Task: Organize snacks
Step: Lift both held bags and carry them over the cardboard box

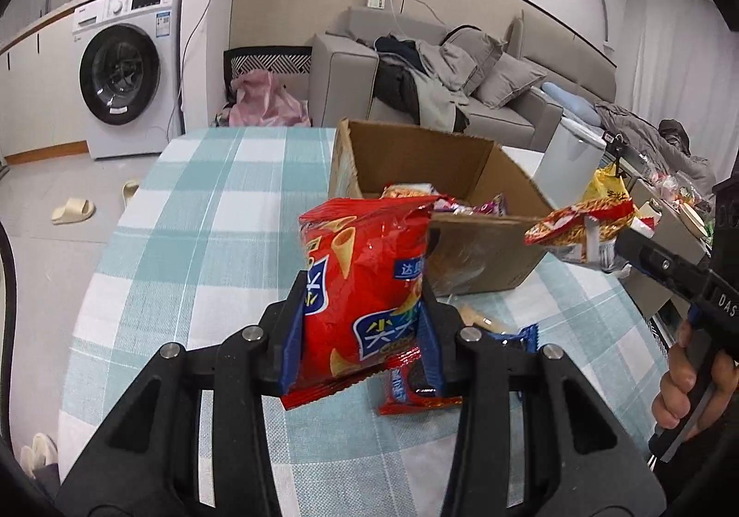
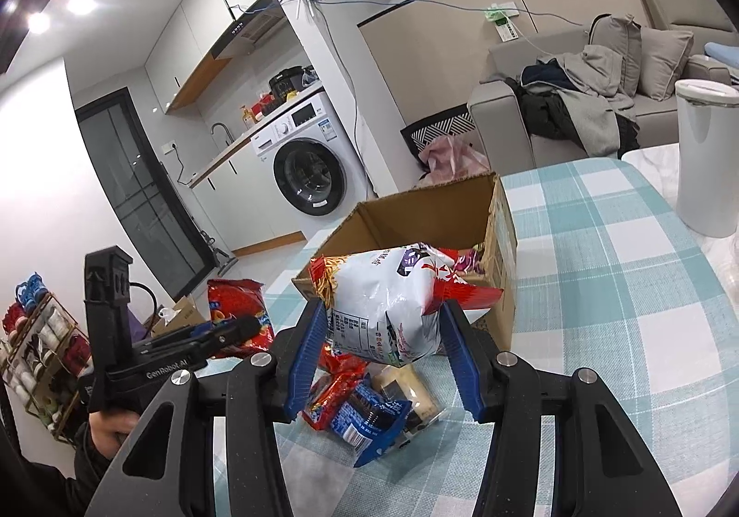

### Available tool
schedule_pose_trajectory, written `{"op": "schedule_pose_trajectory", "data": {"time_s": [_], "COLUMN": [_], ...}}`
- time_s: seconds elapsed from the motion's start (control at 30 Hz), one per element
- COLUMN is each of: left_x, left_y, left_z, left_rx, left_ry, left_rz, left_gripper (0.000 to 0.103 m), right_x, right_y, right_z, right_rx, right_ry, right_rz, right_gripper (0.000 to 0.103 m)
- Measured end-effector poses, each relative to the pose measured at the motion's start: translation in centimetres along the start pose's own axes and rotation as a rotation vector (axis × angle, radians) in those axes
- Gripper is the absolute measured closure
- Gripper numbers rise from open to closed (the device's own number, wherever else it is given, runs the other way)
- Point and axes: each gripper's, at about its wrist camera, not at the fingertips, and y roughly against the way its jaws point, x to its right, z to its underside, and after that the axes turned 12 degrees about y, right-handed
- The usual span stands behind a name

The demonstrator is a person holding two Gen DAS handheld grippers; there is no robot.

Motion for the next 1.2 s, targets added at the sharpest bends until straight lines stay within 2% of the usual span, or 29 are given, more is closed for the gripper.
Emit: {"op": "schedule_pose_trajectory", "data": {"time_s": [0.27, 0.57, 1.2], "left_x": [2.3, 3.8, 6.8], "left_y": [2.3, 3.4, 0.0], "left_z": [-1.7, -3.8, -7.7], "left_rx": [0.053, 0.075, 0.092], "left_ry": [-0.021, -0.025, -0.052], "left_rz": [0.026, 0.05, 0.09], "left_gripper": [0.064, 0.064, 0.064], "right_x": [-0.1, -0.8, -0.3], "right_y": [1.3, 1.4, -0.1], "right_z": [-0.6, -1.4, -4.2], "right_rx": [0.03, 0.041, 0.07], "right_ry": [0.0, 0.004, -0.013], "right_rz": [0.003, -0.018, 0.02], "right_gripper": [0.052, 0.052, 0.052]}}
